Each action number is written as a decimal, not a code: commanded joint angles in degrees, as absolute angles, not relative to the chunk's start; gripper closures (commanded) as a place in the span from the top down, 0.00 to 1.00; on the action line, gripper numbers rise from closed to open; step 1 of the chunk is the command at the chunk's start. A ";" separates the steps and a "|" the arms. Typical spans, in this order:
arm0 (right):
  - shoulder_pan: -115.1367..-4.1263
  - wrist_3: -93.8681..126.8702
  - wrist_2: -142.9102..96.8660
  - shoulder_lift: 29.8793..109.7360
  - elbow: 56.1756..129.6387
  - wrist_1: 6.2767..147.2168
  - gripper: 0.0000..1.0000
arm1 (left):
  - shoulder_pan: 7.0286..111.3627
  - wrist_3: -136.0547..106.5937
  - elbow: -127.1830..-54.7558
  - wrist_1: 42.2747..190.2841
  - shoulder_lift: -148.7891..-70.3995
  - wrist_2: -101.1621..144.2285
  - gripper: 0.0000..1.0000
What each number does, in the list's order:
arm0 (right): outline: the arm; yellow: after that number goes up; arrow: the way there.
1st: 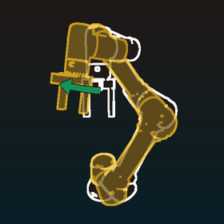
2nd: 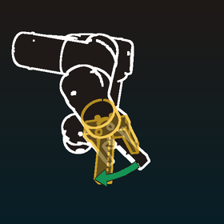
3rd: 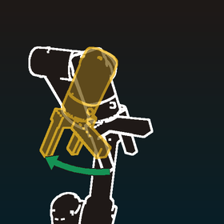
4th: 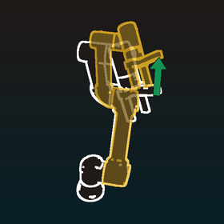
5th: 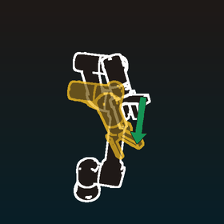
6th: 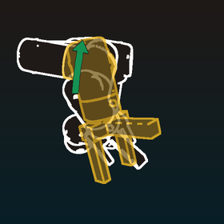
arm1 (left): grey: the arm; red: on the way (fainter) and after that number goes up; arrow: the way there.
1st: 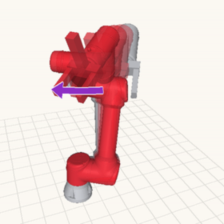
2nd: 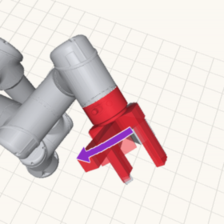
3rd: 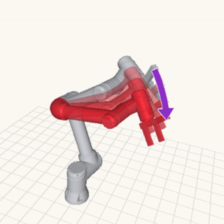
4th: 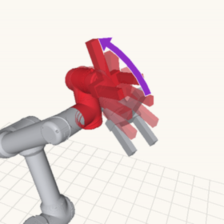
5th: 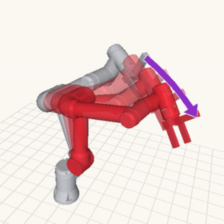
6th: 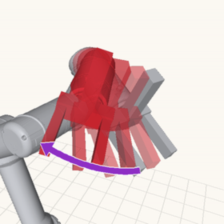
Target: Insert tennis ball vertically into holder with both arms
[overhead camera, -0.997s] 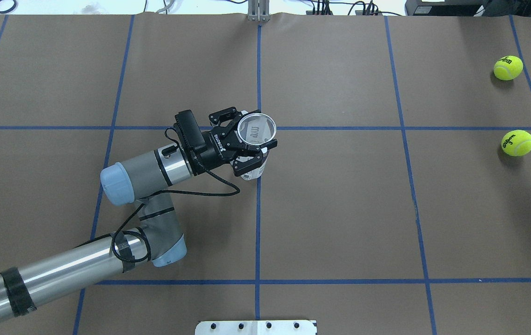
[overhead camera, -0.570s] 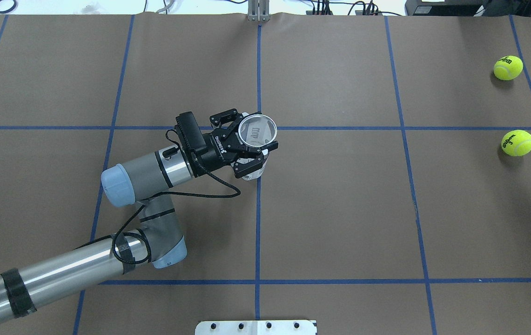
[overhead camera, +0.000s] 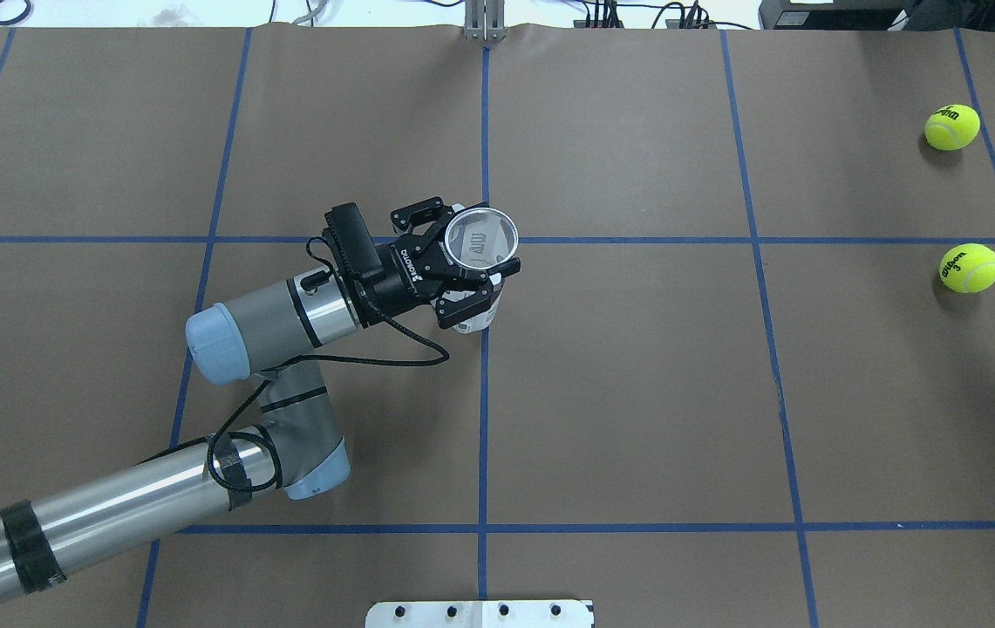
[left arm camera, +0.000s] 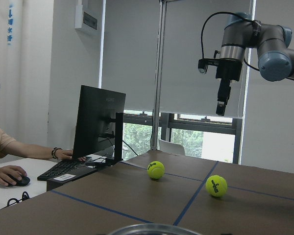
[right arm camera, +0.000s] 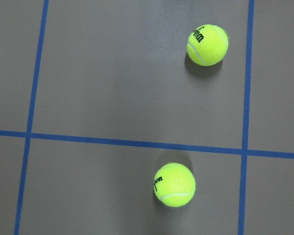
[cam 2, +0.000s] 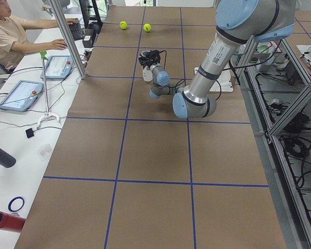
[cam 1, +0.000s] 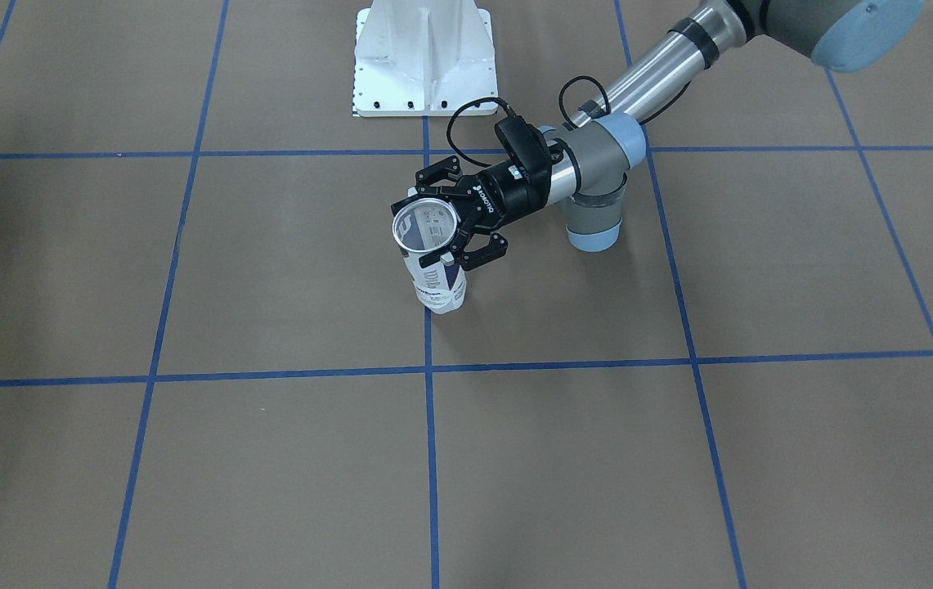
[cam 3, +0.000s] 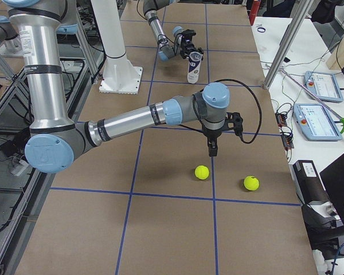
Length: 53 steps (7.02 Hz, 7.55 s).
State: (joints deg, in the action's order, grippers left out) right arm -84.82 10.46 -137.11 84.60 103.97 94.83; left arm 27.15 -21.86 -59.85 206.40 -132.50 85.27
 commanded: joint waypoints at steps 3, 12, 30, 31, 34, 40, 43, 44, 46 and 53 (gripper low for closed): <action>-84.81 10.37 -137.02 84.64 103.97 94.83 1.00 | 27.16 -23.64 -60.47 206.37 -131.66 85.60 0.55; -81.68 12.55 -136.59 84.90 103.89 94.83 0.99 | 26.89 -25.14 -63.11 206.46 -131.22 85.61 0.74; -63.91 42.34 -120.59 90.27 79.63 37.88 0.99 | 26.81 -25.22 -63.02 206.46 -130.96 85.52 0.75; -62.94 42.71 -118.85 90.26 79.28 37.71 0.96 | 26.81 -25.22 -63.02 206.46 -130.96 85.52 0.75; -62.84 42.27 -118.48 91.49 79.45 37.71 0.43 | 26.89 -25.22 -63.02 206.46 -131.04 85.52 0.75; -65.04 51.37 -128.57 82.30 106.10 67.49 0.00 | 26.81 -25.22 -63.02 206.72 -130.96 85.52 0.75; -62.95 68.14 -130.34 64.40 112.14 86.17 0.00 | 26.28 -25.14 -62.84 206.81 -131.04 85.43 0.75; -60.67 74.99 -129.91 60.16 112.24 87.53 0.00 | 26.02 -25.14 -62.75 206.81 -131.04 85.43 0.75; -55.05 84.69 -126.23 54.78 113.20 89.63 0.00 | 26.02 -25.14 -62.75 206.81 -131.22 85.43 0.75; -37.55 90.96 -108.48 41.05 111.89 105.64 0.00 | 25.05 -25.14 -62.93 206.81 -131.40 85.34 0.75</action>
